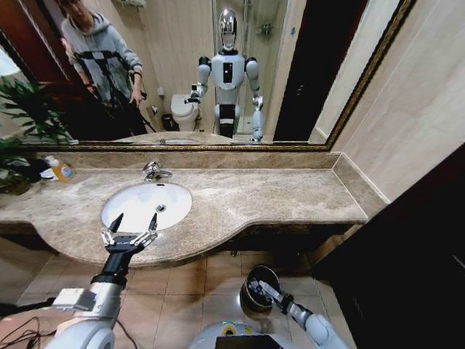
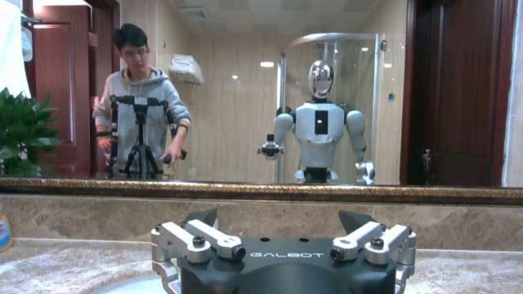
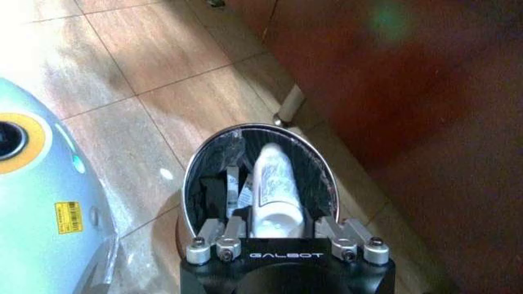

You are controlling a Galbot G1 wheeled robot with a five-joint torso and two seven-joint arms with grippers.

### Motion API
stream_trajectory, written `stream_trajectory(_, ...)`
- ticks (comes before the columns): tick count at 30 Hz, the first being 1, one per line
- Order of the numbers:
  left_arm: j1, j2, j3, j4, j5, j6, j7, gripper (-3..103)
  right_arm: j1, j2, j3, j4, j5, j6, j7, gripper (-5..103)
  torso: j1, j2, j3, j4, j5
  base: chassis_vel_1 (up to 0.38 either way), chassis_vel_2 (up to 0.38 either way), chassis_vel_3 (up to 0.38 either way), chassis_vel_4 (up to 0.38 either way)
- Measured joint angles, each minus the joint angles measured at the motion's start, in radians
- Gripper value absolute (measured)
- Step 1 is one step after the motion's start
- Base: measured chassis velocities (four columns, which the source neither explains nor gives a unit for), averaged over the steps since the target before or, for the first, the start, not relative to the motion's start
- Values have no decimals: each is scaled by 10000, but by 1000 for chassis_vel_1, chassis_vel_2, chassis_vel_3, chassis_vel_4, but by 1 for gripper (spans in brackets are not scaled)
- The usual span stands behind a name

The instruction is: Pick up the trash from the sink and place it in the trash bin.

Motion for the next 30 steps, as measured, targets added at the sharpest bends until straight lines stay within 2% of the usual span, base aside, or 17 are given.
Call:
stream_trajectory(1, 0, 0, 0, 0, 0, 0, 0, 100, 0, 0, 0, 0, 0, 0, 0, 39, 0, 0, 0, 0, 0, 0, 0, 0, 0)
stream_trajectory(4, 0, 0, 0, 0, 0, 1, 0, 100, 66, -12, -14, -62, 70, -27, 4, 56, 0, 0, 0, 0, 0, 0, 0, 0, 0)
stream_trajectory(7, 0, 0, 0, 0, 0, 0, 0, 100, 93, -15, -16, -96, 114, -30, 13, 61, 0, 0, 0, 0, 0, 0, 0, 0, 0)
stream_trajectory(9, 0, 0, 0, 0, 0, 0, 0, 100, 106, -27, -15, -103, 174, -31, 24, 72, 0, 0, 0, 0, 1, 0, 0, 0, 0)
stream_trajectory(10, 0, 0, 0, 0, 0, 0, 0, 100, 106, -27, -15, -103, 174, -31, 24, 72, 0, 0, 0, 0, 1, 0, 0, 0, 0)
stream_trajectory(11, 0, 0, 0, 0, 0, 0, 0, 100, 95, -55, -13, -77, 232, -33, 27, 78, 0, 0, 0, 0, 1, 0, 0, 0, 0)
stream_trajectory(13, 0, 0, 0, 0, 0, 0, 0, 100, 85, -74, -11, -52, 266, -39, 29, 78, 0, 0, 0, 0, 1, 0, 0, 0, 0)
stream_trajectory(14, 0, 0, 0, 0, 0, 0, 0, 100, 23, -137, -8, 75, 441, -78, 80, 88, 0, 0, 0, 0, 0, 0, 0, 0, 0)
stream_trajectory(16, 0, 0, 0, 0, 0, 0, 0, 100, -140, -190, -6, 409, 913, -286, 161, 97, 0, 0, 0, 0, 1, 0, 0, 0, 0)
stream_trajectory(26, 0, 0, 0, 0, 0, 0, 0, 100, -469, -252, 70, 1021, 1368, -434, 217, 100, -1, 0, -1, 0, 2, 0, 0, 0, 0)
stream_trajectory(29, 0, 0, 0, 0, 0, 0, 0, 100, -697, -341, 238, 1460, 1831, -492, 283, 100, -1, 0, 0, 0, 3, 0, 0, 0, 0)
stream_trajectory(30, 0, 0, 0, 0, 0, 0, 0, 100, -924, -426, 420, 1918, 2505, -556, 414, 100, -1, 0, -1, 0, -1, 0, 0, 0, 0)
